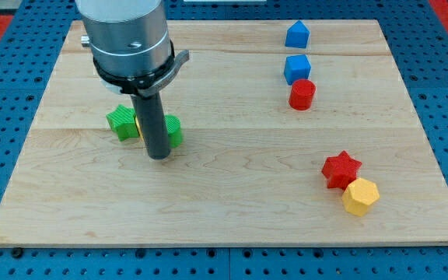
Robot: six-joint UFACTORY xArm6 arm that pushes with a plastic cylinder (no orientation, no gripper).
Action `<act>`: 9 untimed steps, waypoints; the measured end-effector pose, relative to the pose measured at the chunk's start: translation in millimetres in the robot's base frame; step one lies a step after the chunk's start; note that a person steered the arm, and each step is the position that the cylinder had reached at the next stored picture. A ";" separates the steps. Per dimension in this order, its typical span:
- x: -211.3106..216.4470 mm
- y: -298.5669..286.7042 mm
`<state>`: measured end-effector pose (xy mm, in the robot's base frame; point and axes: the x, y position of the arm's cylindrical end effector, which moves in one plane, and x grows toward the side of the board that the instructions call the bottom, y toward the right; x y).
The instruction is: Move the yellow heart towards the red star
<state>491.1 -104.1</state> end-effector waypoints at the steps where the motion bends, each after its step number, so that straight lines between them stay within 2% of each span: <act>1: -16.2 -19.0; 5: -86.3 -29.9; 7: -94.6 -26.4; 8: -128.1 26.9; 9: -121.0 68.6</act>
<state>370.1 -35.5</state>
